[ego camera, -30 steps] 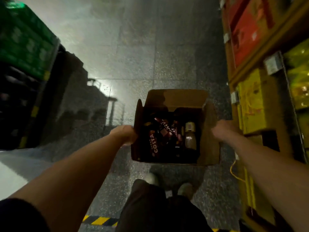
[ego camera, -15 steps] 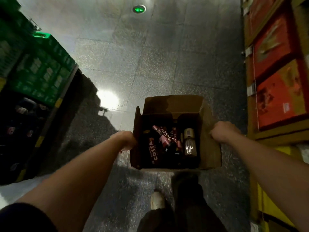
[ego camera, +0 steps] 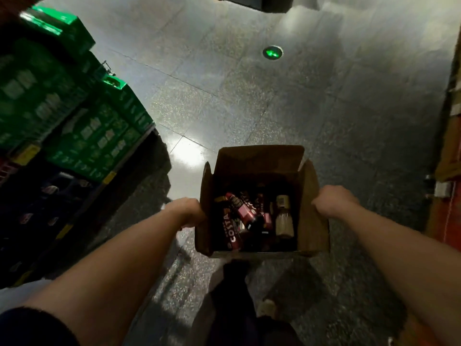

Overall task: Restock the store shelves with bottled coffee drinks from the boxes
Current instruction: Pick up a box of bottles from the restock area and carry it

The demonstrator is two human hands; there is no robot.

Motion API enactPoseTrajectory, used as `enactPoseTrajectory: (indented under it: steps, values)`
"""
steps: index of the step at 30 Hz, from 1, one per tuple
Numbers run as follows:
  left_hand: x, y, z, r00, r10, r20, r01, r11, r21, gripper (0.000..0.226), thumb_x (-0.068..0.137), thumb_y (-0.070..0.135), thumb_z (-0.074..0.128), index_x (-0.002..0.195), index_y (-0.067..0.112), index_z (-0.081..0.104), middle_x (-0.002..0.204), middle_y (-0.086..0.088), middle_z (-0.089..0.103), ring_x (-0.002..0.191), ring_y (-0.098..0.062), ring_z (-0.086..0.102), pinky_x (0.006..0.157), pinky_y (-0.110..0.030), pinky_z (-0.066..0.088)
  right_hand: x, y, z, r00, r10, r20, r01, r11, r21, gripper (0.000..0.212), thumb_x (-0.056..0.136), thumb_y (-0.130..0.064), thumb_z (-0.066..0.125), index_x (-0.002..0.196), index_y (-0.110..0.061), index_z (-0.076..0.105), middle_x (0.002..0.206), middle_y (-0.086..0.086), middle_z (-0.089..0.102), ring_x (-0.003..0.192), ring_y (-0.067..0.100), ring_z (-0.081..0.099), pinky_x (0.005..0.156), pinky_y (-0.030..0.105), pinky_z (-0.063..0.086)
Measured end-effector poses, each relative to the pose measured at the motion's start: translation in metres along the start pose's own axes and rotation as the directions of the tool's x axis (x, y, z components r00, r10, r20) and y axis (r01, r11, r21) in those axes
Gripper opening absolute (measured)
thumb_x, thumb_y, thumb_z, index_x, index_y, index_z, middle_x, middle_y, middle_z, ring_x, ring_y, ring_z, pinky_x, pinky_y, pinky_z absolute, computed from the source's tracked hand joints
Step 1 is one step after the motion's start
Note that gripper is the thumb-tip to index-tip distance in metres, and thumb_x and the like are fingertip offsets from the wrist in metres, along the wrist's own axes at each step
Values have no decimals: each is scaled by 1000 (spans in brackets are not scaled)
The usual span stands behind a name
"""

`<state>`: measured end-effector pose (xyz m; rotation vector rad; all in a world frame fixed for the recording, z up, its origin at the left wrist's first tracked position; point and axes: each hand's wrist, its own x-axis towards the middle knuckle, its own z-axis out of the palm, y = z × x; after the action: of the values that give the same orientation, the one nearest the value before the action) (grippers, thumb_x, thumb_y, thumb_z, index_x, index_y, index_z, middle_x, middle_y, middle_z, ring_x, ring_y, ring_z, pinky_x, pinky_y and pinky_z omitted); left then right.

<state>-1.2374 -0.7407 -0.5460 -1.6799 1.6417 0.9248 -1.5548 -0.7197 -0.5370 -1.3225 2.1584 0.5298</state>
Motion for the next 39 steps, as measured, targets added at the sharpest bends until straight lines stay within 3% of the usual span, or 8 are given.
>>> enactPoseTrajectory:
  steps: [4, 8, 12, 17, 22, 25, 36, 39]
  values:
    - [67, -1, -83, 1000, 6, 28, -5, 999, -34, 31, 87, 30, 53, 103, 7, 66, 90, -8, 63, 80, -24, 64, 68, -31, 53, 73, -50, -70, 1000, -16, -14, 15, 998, -60, 28, 90, -22, 49, 112, -11, 62, 118, 14, 61, 105, 31, 59, 81, 35, 49]
    - [123, 0, -163, 1000, 9, -1, -9, 1000, -21, 33, 85, 34, 51, 102, 11, 68, 103, -9, 69, 90, -26, 66, 76, -32, 52, 148, -99, -136, 999, -33, -27, 30, 994, -105, 32, 91, -23, 48, 118, -10, 61, 121, 14, 60, 107, 31, 59, 81, 34, 49]
    - [174, 0, -248, 1000, -29, 3, 29, 999, -38, 29, 86, 31, 51, 101, 13, 67, 89, -4, 62, 80, -22, 60, 74, -29, 51, 216, -153, -194, 998, -62, -19, 59, 990, -125, 35, 90, -24, 48, 120, -10, 58, 125, 15, 58, 111, 33, 58, 80, 34, 47]
    - [250, -4, -351, 992, -122, 33, 125, 983, -136, 27, 87, 29, 50, 65, 14, 57, 63, 0, 58, 65, -19, 61, 59, -26, 44, 322, -232, -273, 987, -161, -5, 159, 977, -141, 35, 89, -23, 48, 120, -10, 58, 126, 15, 58, 112, 32, 58, 88, 37, 50]
    - [313, -24, -429, 977, -208, -46, 195, 960, -201, 38, 89, 38, 49, 109, 11, 66, 114, -11, 67, 105, -27, 64, 80, -29, 48, 411, -324, -345, 958, -286, 26, 284, 930, -234, 31, 89, -20, 47, 115, -10, 61, 122, 13, 60, 110, 32, 58, 81, 34, 48]
    - [354, -43, -473, 973, -229, -26, 214, 939, -268, 37, 88, 38, 50, 105, 9, 67, 111, -12, 68, 95, -27, 65, 79, -31, 52, 458, -385, -389, 931, -365, 28, 353, 876, -327, 34, 91, -22, 45, 115, -6, 62, 124, 16, 60, 112, 33, 58, 86, 34, 49]
    - [489, -138, -651, 953, -299, 43, 284, 838, -465, 34, 96, 32, 46, 107, 6, 64, 114, -15, 64, 101, -28, 62, 88, -34, 51, 601, -639, -522, 882, -469, 46, 433, 767, -473, 32, 90, -24, 49, 114, -9, 63, 120, 15, 63, 108, 34, 61, 81, 33, 48]
    - [520, -166, -697, 928, -365, 76, 348, 770, -534, 32, 96, 31, 45, 102, 5, 62, 110, -14, 65, 95, -27, 65, 78, -33, 54, 636, -715, -553, 848, -522, 91, 490, 708, -508, 30, 92, -22, 48, 114, -10, 63, 119, 13, 63, 107, 32, 61, 81, 34, 49]
